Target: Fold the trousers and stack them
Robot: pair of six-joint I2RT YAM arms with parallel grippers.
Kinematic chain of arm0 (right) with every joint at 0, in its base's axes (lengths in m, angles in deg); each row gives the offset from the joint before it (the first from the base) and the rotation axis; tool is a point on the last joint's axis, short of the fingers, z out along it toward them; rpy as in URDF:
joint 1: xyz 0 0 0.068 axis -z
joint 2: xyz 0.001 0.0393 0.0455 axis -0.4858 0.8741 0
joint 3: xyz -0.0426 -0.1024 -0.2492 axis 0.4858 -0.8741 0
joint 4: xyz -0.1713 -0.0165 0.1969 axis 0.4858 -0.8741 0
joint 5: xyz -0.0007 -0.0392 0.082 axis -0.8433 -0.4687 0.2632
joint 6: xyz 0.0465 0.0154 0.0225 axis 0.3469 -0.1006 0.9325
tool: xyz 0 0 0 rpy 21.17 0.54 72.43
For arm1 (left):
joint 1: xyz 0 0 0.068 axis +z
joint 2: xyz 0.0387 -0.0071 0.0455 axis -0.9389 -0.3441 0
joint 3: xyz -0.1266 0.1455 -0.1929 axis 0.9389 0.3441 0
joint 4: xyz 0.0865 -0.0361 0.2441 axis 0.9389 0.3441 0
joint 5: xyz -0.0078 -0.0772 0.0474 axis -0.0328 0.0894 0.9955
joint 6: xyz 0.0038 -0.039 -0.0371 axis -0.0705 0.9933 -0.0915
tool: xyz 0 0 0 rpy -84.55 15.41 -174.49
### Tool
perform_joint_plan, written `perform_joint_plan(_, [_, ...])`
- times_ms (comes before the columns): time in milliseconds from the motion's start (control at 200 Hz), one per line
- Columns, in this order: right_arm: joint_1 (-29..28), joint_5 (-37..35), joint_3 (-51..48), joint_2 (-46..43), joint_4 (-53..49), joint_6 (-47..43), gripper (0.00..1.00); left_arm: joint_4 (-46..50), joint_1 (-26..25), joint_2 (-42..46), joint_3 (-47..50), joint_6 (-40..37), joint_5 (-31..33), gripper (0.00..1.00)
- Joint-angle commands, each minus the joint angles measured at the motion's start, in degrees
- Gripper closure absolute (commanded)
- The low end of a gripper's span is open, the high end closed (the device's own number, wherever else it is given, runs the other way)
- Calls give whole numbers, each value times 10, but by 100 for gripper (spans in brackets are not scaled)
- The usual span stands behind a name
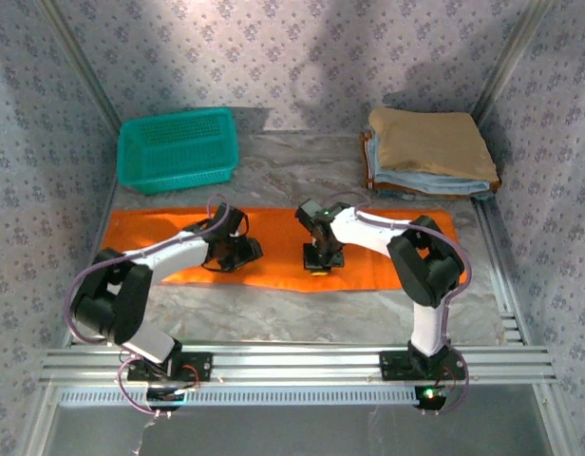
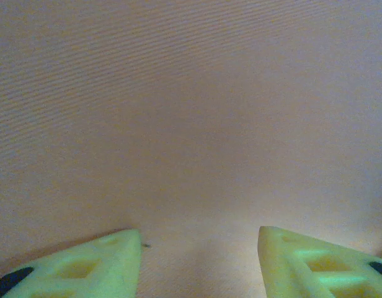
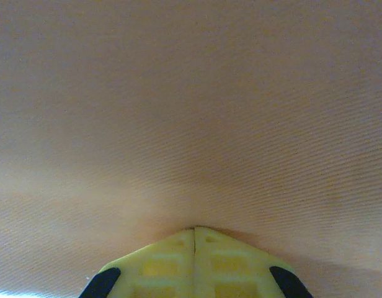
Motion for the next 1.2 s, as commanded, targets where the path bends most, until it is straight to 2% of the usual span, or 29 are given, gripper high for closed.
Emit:
perform_joint_plan(0, [30, 9, -54, 17, 14, 0, 100, -53, 10, -31, 37, 26, 30, 48])
perform_joint_plan(170, [70, 17, -98, -12, 16, -16, 100, -74, 42, -49, 79, 10, 35, 49])
perform_joint_plan(290, [130, 15, -114, -38, -4, -56, 99, -49, 50, -35, 93, -15, 47, 49])
perform_joint_plan(425, [199, 29, -98, -89, -37, -100, 92, -5, 65, 10, 116, -26, 65, 49])
perform_joint_plan(555, [268, 18, -59, -125, -70, -129, 79, 29, 96, 63, 125, -36, 62, 47])
perform_joint_plan(615, [304, 1, -44, -132, -80, -132, 68, 50, 103, 77, 108, -47, 57, 42])
perform_joint_plan(720, [362, -66, -49, -144, -75, -113, 42, 73, 105, 88, 69, -66, 31, 38])
perform_joint_plan(879, [453, -139, -73, -146, -71, -85, 21, 95, 106, 109, 27, -82, 9, 34])
perform_joint_plan(1014, [521, -122, -84, -110, -53, -91, 16, 107, 109, 119, 3, -91, 1, 34])
perform_joint_plan(1109, [532, -125, -97, -88, -37, -88, 15, 95, 116, 118, 3, -89, -10, 34])
perform_joint_plan(1194, [532, -107, -102, -55, -31, -88, 20, 84, 124, 114, 6, -85, -22, 34])
